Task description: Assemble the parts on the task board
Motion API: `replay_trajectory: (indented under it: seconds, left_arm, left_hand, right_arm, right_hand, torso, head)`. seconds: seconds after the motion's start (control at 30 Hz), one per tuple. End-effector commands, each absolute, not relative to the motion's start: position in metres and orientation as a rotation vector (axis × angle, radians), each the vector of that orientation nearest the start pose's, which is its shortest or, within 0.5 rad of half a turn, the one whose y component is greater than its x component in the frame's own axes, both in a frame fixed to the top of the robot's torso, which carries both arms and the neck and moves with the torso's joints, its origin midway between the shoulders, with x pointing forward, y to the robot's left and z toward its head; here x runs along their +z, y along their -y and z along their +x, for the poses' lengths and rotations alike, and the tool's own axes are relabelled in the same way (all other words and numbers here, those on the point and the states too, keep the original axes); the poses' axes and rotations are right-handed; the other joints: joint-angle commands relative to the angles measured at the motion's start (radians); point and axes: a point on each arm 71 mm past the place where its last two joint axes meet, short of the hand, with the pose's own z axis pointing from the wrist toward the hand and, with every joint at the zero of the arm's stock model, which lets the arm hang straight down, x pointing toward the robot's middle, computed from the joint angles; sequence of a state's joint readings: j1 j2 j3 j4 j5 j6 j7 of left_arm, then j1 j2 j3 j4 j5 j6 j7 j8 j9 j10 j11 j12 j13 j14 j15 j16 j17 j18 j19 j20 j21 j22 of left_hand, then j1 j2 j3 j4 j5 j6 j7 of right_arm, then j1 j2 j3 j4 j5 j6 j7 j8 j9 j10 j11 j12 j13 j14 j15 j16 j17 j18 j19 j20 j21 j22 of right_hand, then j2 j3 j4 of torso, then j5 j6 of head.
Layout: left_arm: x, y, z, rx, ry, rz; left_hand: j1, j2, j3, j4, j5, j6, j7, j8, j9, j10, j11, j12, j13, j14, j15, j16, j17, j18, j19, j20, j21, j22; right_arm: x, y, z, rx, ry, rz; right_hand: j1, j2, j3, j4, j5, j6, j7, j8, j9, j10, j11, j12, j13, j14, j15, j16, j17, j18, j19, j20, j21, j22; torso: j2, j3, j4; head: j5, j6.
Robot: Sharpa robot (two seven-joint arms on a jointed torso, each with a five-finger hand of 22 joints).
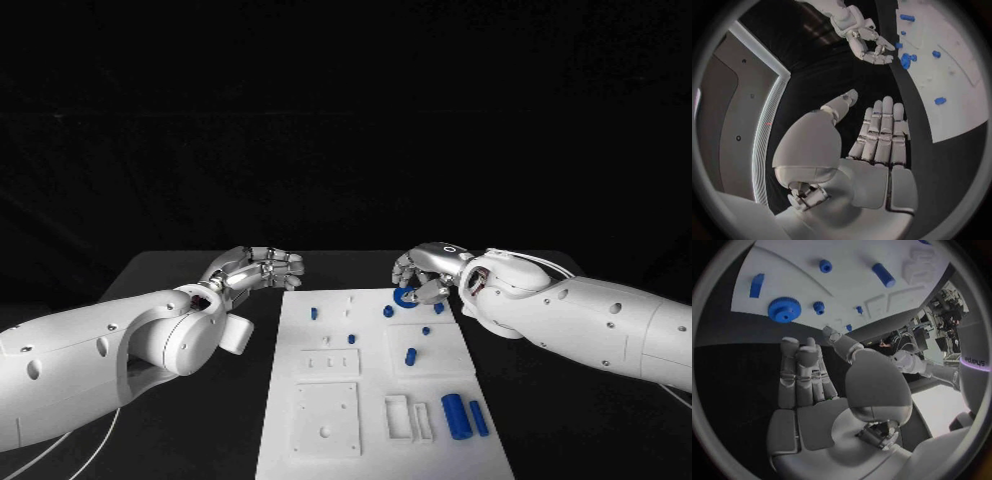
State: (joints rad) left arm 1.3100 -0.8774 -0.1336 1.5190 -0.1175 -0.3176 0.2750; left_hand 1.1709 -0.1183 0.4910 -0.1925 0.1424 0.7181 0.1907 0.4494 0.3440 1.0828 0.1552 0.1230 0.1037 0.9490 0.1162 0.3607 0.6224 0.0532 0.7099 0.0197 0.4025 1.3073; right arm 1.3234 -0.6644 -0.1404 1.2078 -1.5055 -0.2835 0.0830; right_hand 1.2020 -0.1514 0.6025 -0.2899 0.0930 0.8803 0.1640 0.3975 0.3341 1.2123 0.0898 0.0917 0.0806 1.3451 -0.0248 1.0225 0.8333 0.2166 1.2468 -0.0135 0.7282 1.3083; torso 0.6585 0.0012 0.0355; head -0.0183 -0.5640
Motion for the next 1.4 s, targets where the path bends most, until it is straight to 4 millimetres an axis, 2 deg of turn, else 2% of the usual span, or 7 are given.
replay_trajectory:
  seconds: [0.03,0.3,0.93,0.97,1.0,1.03,1.4]
  left_arm:
    - [-0.160,-0.222,0.492,-1.427,-1.554,-0.949]
    - [-0.156,-0.218,0.490,-1.440,-1.557,-0.939]
    - [-0.155,-0.216,0.489,-1.448,-1.566,-0.935]
    - [-0.155,-0.216,0.489,-1.448,-1.566,-0.935]
    - [-0.155,-0.216,0.488,-1.448,-1.566,-0.936]
    - [-0.155,-0.216,0.488,-1.448,-1.566,-0.936]
    - [-0.155,-0.217,0.488,-1.445,-1.568,-0.938]
  left_hand:
    - [-0.011,0.003,0.001,-0.008,0.006,0.008,0.005,-0.004,0.002,0.005,-0.001,-0.005,-0.002,0.007,0.003,-0.005,0.001,0.000,0.008,-0.001,0.000,0.011]
    - [-0.015,0.001,0.001,-0.010,0.006,0.008,0.005,-0.006,0.002,0.005,0.000,-0.007,-0.002,0.007,0.003,-0.006,0.002,0.000,0.008,-0.001,0.000,0.011]
    - [-0.028,-0.001,0.004,-0.017,0.003,0.008,0.006,-0.012,0.003,0.003,0.000,-0.016,-0.005,0.002,0.005,-0.014,0.002,-0.001,0.005,0.001,-0.001,0.012]
    - [-0.029,-0.001,0.004,-0.017,0.003,0.008,0.006,-0.012,0.003,0.003,0.000,-0.016,-0.005,0.002,0.005,-0.014,0.002,-0.001,0.005,0.001,-0.002,0.012]
    - [-0.029,-0.001,0.004,-0.017,0.002,0.008,0.006,-0.012,0.003,0.003,0.000,-0.017,-0.005,0.001,0.005,-0.014,0.002,-0.001,0.005,0.001,-0.002,0.012]
    - [-0.029,-0.001,0.004,-0.017,0.002,0.008,0.006,-0.013,0.003,0.003,0.000,-0.017,-0.005,0.001,0.005,-0.014,0.002,-0.001,0.005,0.001,-0.002,0.012]
    - [-0.032,-0.002,0.006,-0.019,0.002,0.008,0.006,-0.015,0.004,0.003,0.000,-0.019,-0.006,0.001,0.006,-0.016,0.002,-0.001,0.004,0.001,-0.002,0.012]
  right_arm:
    - [-0.174,0.188,0.543,0.511,-1.593,-0.463]
    - [-0.178,0.183,0.541,0.510,-1.608,-0.482]
    - [-0.187,0.178,0.540,0.459,-1.607,-0.542]
    - [-0.187,0.178,0.540,0.458,-1.607,-0.544]
    - [-0.187,0.178,0.540,0.457,-1.607,-0.545]
    - [-0.187,0.178,0.540,0.458,-1.608,-0.546]
    - [-0.190,0.175,0.539,0.447,-1.618,-0.564]
  right_hand:
    - [-0.006,0.001,0.011,0.000,-0.008,0.010,-0.001,-0.006,-0.002,0.005,0.001,-0.009,-0.002,-0.006,0.002,0.008,-0.001,0.045,0.004,-0.008,0.011,0.026]
    - [-0.013,-0.002,0.022,0.002,-0.014,0.013,-0.002,-0.008,-0.002,0.004,0.002,-0.017,-0.003,-0.008,0.003,0.023,-0.004,0.045,0.007,-0.010,0.029,0.025]
    - [-0.031,-0.007,0.038,0.005,-0.030,0.020,-0.004,-0.011,-0.002,0.013,0.002,-0.021,-0.002,-0.010,0.003,0.044,-0.016,0.045,0.008,-0.012,0.058,0.024]
    - [-0.032,-0.008,0.039,0.006,-0.031,0.021,-0.004,-0.010,-0.001,0.014,0.002,-0.020,-0.002,-0.010,0.003,0.045,-0.017,0.045,0.008,-0.012,0.060,0.024]
    - [-0.034,-0.008,0.040,0.006,-0.032,0.023,-0.005,-0.010,-0.001,0.017,0.001,-0.019,-0.001,-0.011,0.002,0.047,-0.018,0.045,0.009,-0.013,0.063,0.024]
    - [-0.034,-0.008,0.042,0.006,-0.032,0.024,-0.005,-0.010,-0.001,0.019,0.000,-0.019,-0.001,-0.011,0.001,0.049,-0.020,0.045,0.010,-0.013,0.067,0.025]
    - [-0.054,-0.004,0.060,0.016,-0.037,0.046,-0.014,-0.003,0.005,0.053,-0.011,-0.009,0.011,-0.016,-0.010,0.061,-0.035,0.045,0.007,-0.013,0.092,0.024]
  torso:
    - [0.019,0.0018,0.0093]
    - [0.037,0.0025,0.0178]
    - [0.058,0.0042,0.0207]
    - [0.059,0.0038,0.0217]
    - [0.061,-0.0001,0.0284]
    - [0.062,-0.0013,0.0311]
    - [0.071,-0.0010,0.0317]
  head:
    - [-0.005,0.005]
    - [-0.011,0.012]
    - [-0.019,0.019]
    - [-0.021,0.019]
    - [-0.027,0.020]
    - [-0.032,0.021]
    - [-0.033,0.023]
